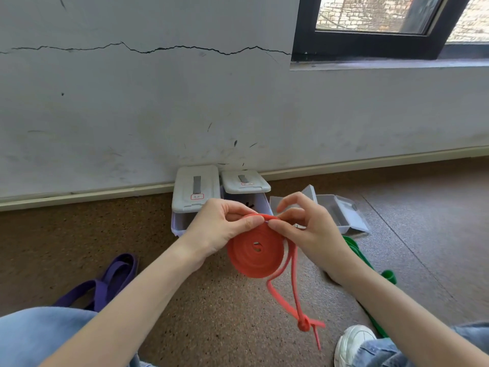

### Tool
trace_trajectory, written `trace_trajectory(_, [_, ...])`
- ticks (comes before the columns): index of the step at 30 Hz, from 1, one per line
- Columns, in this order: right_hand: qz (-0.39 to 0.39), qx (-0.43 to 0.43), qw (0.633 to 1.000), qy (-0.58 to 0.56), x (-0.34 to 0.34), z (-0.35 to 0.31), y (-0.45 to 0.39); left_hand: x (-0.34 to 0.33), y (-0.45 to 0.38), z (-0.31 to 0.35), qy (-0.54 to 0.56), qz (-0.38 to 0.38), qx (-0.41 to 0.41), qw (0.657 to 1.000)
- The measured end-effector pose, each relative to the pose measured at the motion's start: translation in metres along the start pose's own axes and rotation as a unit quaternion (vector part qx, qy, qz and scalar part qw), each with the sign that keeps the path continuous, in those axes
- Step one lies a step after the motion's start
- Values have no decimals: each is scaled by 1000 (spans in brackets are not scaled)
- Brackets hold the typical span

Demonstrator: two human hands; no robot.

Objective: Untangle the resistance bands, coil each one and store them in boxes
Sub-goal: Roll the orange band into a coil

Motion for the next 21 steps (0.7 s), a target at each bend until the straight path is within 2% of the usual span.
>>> trace_trajectory(4, [-69,-102,987,-99,2,4,0,17,-7,8,49,66,-16,997])
trace_trajectory(7, [-101,-106,982,-117,-1,3,1,35,-14,9,120,114,14,986])
trace_trajectory(13, [-85,-107,979,-151,-19,5,12,31,-14,-8,172,159,69,970])
trace_trajectory(16, [-76,-125,976,-163,-24,6,18,24,-11,-16,166,182,69,967])
trace_trajectory(19, [-33,-117,986,-115,-16,9,16,20,-8,-18,138,142,71,978])
trace_trajectory(21, [-16,-96,993,-73,-8,8,12,20,-8,-16,88,54,82,991])
Point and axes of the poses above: each hand's wrist, its own y-axis away from the middle knuckle, its own x-axis out of the back of the hand, z = x × y, the point moved 4 cm from there along -y, towards the middle knuckle, and after that the axes turned 12 degrees about z, right-handed, at the moved point
